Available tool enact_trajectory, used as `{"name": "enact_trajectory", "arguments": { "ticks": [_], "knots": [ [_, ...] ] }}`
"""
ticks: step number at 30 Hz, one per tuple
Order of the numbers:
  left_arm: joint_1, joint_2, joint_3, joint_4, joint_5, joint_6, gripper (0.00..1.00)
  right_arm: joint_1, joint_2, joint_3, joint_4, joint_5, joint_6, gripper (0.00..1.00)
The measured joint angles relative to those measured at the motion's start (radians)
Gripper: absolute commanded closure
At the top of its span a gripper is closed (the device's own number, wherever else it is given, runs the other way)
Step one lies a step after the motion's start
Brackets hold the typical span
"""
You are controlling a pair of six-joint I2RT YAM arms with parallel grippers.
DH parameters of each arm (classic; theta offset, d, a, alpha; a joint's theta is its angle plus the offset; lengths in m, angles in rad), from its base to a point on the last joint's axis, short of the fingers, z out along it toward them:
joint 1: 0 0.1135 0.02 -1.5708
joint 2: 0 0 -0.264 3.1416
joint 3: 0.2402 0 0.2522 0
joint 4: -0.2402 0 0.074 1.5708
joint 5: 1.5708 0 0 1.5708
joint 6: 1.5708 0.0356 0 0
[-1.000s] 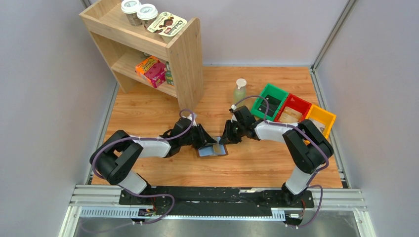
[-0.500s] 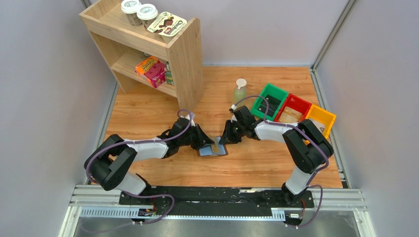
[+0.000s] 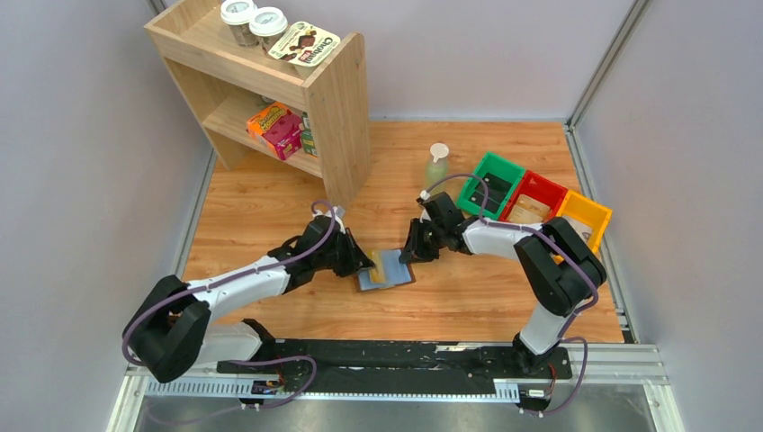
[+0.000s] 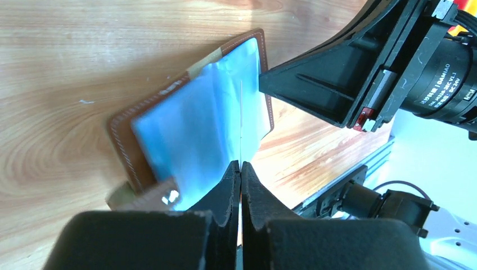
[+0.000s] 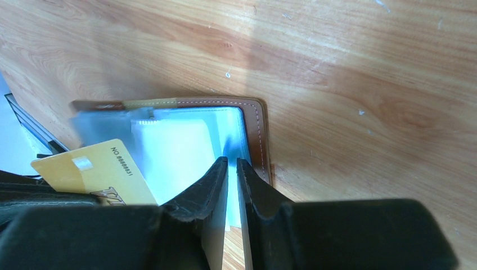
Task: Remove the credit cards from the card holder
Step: Remove the credit card from the card holder, then place the credit card in the storage box.
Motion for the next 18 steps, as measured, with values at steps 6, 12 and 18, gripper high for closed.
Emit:
{"name": "enact_trajectory", "arguments": {
  "ticks": [6, 12, 18],
  "knots": [
    [0.000, -0.080, 0.000, -0.110, -0.046, 0.032, 1.00, 0.006, -0.003, 0.021, -0.037, 0.027, -0.004, 0.77],
    [0.000, -0.225, -0.014, -0.172, -0.106, 0.033, 1.00, 0.006, -0.066, 0.026, -0.110, 0.080, -0.008, 0.63],
    [0.000, -0.395, -0.081, -0.086, -0.158, -0.043, 1.00, 0.025, -0.261, 0.003, -0.072, 0.107, 0.038, 0.42]
  ]
}}
